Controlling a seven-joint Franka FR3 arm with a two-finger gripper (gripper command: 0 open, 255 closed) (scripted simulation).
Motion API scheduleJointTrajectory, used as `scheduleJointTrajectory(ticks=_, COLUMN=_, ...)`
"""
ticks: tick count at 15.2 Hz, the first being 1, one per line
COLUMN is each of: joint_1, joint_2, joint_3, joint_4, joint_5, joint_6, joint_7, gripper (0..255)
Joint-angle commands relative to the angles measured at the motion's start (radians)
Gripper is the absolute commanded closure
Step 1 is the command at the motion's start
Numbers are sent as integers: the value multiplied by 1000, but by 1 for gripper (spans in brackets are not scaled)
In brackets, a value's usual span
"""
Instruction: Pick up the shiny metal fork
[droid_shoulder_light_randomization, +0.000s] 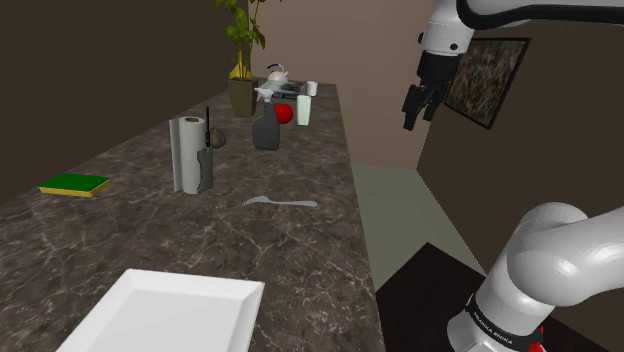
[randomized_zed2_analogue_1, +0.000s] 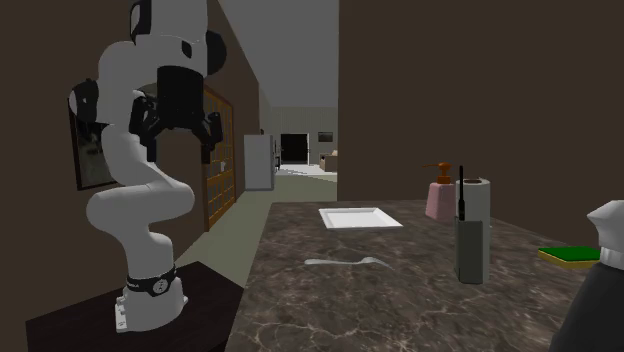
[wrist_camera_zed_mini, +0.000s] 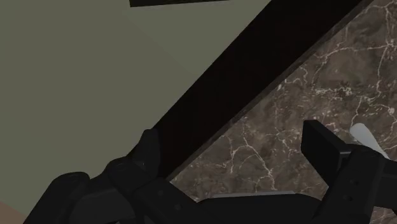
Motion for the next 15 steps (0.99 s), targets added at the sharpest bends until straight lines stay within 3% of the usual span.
scheduleJointTrajectory(ticks=1, joint_1=0, joint_2=0, joint_3=0, joint_4=0, joint_5=0, joint_6=0, joint_7=0, gripper=0)
scheduleJointTrajectory(ticks=15, joint_1=110, joint_2=320, joint_3=133, joint_4=-3, joint_5=62, joint_6=339, joint_7=61, gripper=0)
